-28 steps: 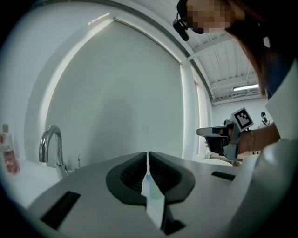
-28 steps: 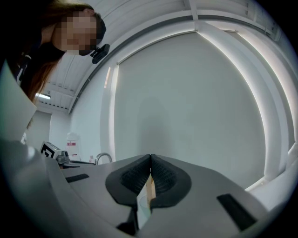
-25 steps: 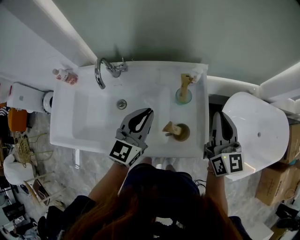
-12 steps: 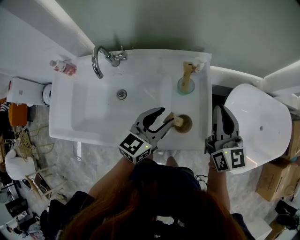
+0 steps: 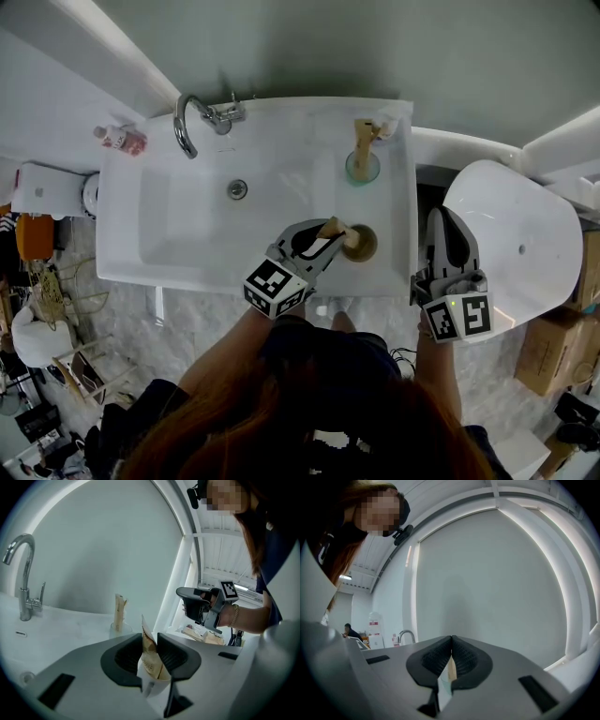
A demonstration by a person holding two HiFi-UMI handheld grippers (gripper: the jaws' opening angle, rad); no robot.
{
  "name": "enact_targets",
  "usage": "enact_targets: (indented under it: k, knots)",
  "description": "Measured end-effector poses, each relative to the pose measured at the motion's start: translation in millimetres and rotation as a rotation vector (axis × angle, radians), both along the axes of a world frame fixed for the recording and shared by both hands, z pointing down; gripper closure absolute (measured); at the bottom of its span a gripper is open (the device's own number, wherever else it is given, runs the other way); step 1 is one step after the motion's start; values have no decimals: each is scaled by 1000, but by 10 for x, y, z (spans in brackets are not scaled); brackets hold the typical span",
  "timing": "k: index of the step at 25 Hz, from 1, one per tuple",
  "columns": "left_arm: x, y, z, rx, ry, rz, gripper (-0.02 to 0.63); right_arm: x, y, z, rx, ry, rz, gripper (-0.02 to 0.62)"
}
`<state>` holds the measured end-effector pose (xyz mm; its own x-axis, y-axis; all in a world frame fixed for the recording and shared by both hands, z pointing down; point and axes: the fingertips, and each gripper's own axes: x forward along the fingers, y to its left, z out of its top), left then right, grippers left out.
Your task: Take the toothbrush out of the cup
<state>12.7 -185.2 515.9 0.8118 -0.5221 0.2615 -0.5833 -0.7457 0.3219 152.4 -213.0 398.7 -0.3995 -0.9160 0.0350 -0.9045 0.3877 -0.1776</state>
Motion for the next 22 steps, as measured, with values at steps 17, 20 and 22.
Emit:
enact_targets:
  k: [17, 20, 22]
  knots:
    - [-161, 85, -963, 133, 132, -15, 538, 104, 155, -357, 82, -13, 32, 580]
    - [-263, 60, -1218, 182, 150, -45, 538, 71, 178, -450, 99, -16, 29, 580]
    - [-357, 13, -1381, 223, 155, -75, 537, 44, 193, -514, 112, -19, 30, 580]
